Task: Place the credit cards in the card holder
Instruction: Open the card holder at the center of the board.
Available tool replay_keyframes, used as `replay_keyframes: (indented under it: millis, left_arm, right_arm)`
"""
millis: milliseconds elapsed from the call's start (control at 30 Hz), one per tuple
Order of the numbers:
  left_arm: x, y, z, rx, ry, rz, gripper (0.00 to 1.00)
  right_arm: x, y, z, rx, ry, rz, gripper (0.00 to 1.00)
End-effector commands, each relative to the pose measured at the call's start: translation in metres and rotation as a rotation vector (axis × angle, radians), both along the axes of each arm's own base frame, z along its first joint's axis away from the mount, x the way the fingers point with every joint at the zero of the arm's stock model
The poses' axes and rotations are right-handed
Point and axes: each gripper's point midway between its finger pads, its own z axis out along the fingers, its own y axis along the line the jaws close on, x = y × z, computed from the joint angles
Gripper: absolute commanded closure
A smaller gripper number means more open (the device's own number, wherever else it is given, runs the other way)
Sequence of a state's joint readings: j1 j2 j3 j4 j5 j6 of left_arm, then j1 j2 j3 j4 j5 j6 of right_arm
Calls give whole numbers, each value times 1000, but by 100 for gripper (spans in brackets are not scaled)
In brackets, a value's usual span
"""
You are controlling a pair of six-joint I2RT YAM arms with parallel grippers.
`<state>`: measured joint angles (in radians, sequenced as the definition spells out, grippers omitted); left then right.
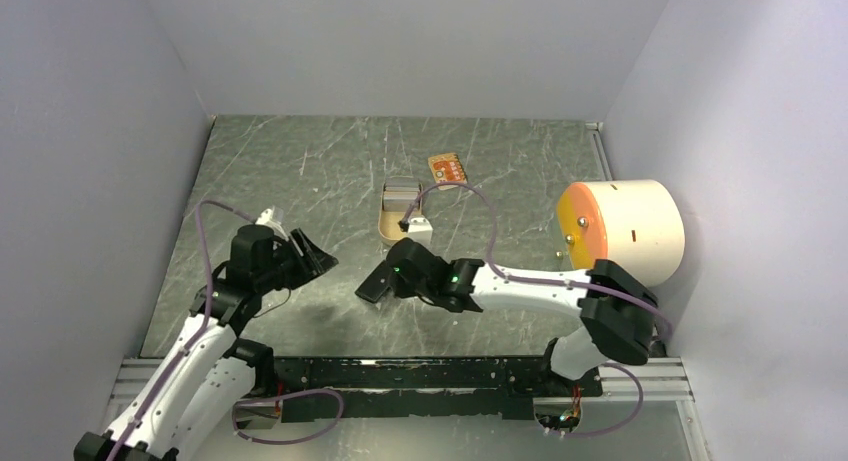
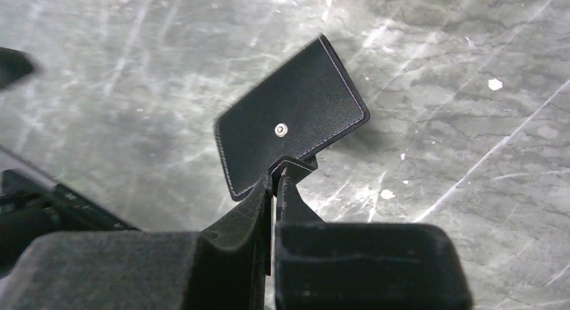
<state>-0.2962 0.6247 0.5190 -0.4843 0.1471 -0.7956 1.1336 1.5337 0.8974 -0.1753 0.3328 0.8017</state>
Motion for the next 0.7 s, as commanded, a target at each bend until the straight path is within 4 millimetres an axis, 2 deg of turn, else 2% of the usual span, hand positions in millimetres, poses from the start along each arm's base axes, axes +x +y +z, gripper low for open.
replay_keyframes:
  millis: [0, 233, 367, 567, 667]
  left_arm:
    - [-3, -33, 10, -105, -68, -201, 41]
    - [-10, -54, -16, -151, 17, -346, 38]
    - [-10, -66, -21, -215, 22, -395, 33]
    - [-13, -66, -38, -211, 59, -396, 31]
    - [-16, -73, -37, -261, 44, -437, 25]
  right_arm:
    - [-3, 8, 31, 119, -32, 36, 100]
    - [-3, 20, 56, 204, -45, 53, 100]
    - [-3, 21, 52, 192, -35, 71, 100]
    - [-3, 12, 38, 169, -10, 62, 100]
    - [1, 12, 42, 212, -3, 59, 100]
